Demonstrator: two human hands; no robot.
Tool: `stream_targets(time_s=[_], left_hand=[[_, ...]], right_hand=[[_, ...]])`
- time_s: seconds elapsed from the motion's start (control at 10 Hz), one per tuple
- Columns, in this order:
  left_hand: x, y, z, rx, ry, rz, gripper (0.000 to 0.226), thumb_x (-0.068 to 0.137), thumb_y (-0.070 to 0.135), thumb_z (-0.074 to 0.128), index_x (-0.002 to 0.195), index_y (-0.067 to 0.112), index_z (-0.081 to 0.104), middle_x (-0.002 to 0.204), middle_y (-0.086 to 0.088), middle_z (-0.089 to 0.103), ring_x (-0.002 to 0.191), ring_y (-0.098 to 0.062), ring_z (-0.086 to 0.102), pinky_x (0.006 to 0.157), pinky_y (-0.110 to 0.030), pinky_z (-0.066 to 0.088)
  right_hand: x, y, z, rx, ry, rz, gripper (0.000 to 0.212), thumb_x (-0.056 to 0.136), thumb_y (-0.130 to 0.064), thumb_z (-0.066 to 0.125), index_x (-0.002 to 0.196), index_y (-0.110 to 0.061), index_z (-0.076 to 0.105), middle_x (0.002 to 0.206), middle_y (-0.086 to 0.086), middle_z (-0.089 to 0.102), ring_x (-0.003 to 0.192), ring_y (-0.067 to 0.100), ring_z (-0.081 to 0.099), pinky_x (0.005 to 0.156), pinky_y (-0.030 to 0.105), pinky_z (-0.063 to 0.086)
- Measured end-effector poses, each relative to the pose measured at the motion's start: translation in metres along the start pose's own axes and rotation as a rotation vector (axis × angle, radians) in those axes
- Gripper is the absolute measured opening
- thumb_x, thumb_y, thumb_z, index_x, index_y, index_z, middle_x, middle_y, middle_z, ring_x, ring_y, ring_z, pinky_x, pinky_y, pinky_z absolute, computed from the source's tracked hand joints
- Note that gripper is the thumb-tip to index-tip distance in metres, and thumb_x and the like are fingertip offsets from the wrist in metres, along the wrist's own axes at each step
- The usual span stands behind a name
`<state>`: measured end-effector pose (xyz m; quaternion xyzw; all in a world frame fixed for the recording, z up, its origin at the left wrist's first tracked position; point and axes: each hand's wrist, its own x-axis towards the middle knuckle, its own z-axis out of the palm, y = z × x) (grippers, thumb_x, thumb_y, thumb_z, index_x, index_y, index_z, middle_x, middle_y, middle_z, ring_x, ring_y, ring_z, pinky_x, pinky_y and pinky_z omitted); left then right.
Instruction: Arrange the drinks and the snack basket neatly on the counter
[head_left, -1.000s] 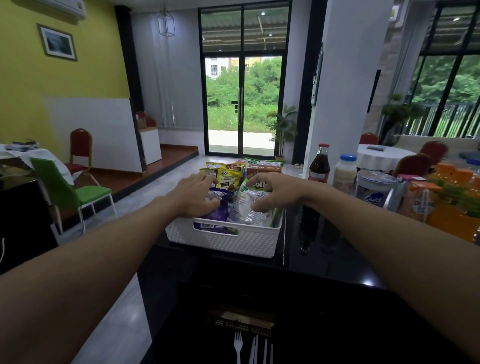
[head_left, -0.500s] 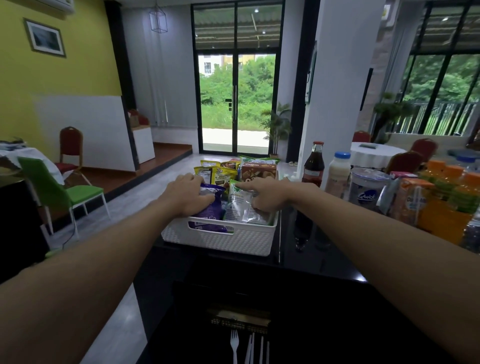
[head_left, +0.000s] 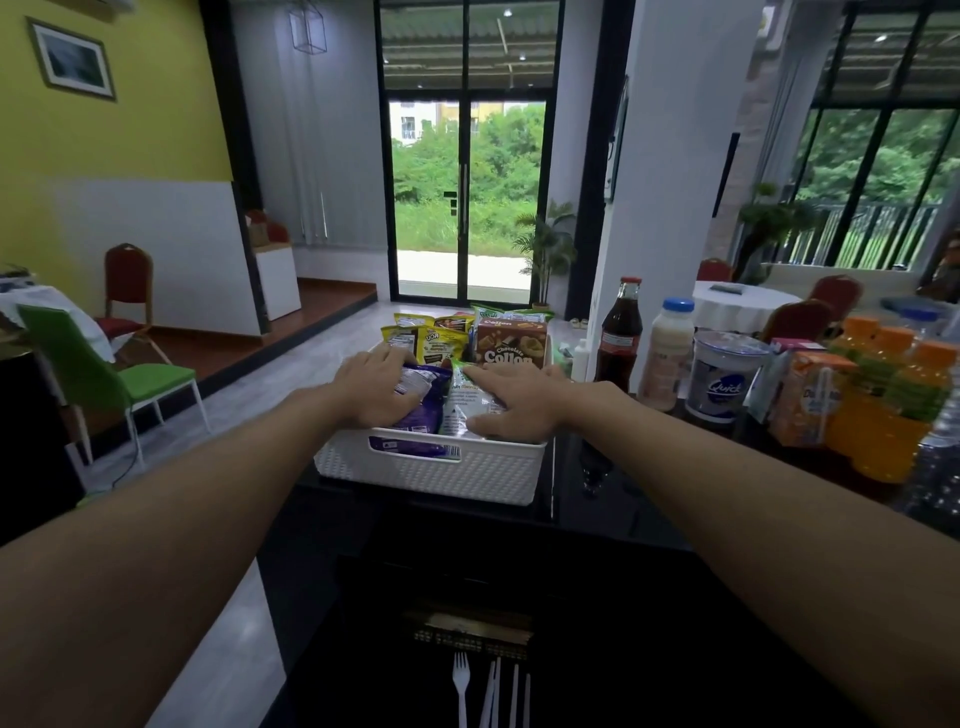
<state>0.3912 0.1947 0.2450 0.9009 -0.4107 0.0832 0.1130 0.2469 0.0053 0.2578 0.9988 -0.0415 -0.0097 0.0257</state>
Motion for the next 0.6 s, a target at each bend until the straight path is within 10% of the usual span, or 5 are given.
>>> stream_targets(time_s=[0.6], left_hand=[[-0.013, 0.041, -0.033, 0.131, 0.117, 0.097, 0.064, 0.101, 0.048, 0.038, 0.155, 0.015, 0.028, 0.159, -0.011, 0.033, 0.144, -0.029, 0.032, 0.118, -0.045, 0.022]], right_hand=[[-0.049, 0.014, -0.02, 0.312, 0.309, 0.067, 0.071, 0.1, -0.06, 0.043, 0.157, -0.018, 0.031, 0.162, 0.009, 0.032, 0.15, 0.03, 0.024, 0.12, 0.055, 0.025]])
